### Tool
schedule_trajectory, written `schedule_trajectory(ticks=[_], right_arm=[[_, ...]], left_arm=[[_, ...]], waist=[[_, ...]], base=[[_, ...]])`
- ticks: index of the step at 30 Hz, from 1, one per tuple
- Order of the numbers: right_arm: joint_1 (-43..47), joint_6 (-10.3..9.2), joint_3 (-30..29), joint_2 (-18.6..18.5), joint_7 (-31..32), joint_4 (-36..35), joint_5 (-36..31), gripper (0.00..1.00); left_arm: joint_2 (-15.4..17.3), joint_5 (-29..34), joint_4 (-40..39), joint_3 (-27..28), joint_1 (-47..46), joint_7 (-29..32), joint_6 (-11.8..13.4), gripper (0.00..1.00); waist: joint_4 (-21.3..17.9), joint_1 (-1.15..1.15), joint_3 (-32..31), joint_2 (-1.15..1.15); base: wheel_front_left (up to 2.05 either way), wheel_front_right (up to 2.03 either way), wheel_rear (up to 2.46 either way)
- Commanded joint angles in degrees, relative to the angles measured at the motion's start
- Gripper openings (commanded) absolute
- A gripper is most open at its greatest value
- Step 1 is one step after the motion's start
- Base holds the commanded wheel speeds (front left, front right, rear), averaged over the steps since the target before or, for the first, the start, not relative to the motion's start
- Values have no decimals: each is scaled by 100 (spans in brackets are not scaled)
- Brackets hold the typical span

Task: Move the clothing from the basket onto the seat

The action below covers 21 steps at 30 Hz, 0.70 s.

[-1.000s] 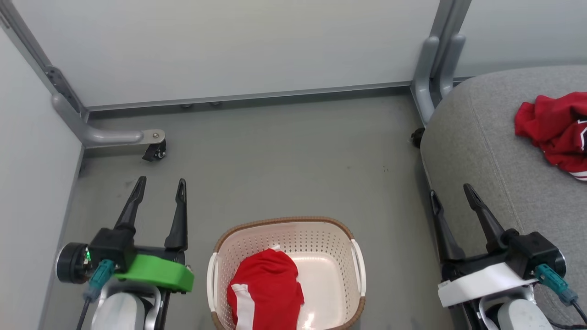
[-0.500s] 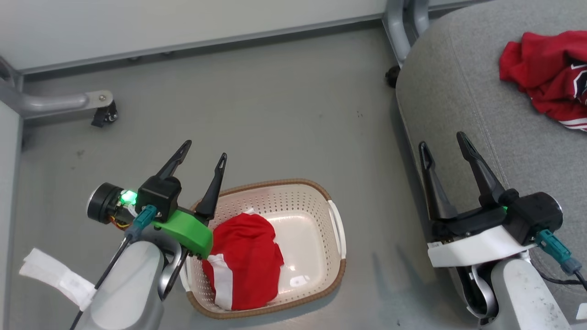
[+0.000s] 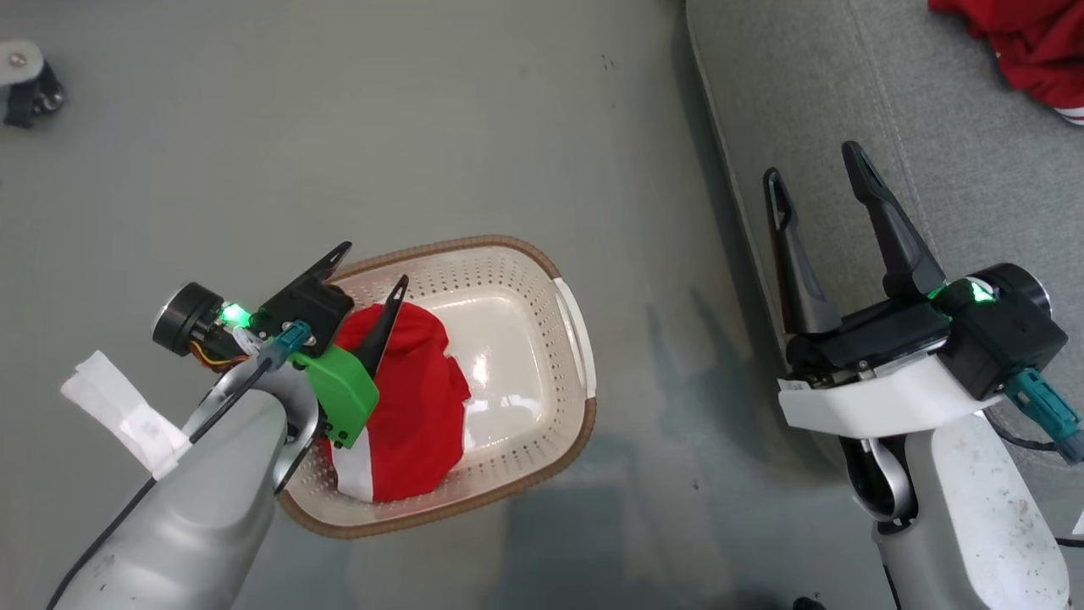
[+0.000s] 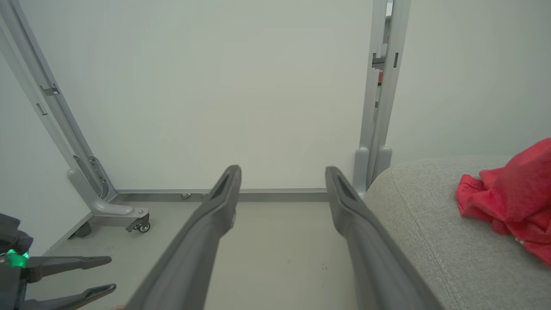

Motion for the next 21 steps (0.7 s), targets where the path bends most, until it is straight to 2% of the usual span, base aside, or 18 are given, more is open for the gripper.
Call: schedule_trajectory(ticks=[1,10,21], right_arm=[[-122,-6,17,-9,-8,-40,-37,100],[-398,-6,141,-8,-8,-237,-46,100],[-524,-6,188,-8,-7,-541,-42,100]], left_arm=[[43,-101,162,-135,-168,-2,4,100],[60,-488,1358,-1160,-770,41,4,100],[183,-887,2279,-2006,-1362,410,5,100]], waist=[[-324,0,602,48],[-471,0,1284,48],[-638,0,2023,48]], base=[[0,0,0],[0,0,0],[0,0,0]])
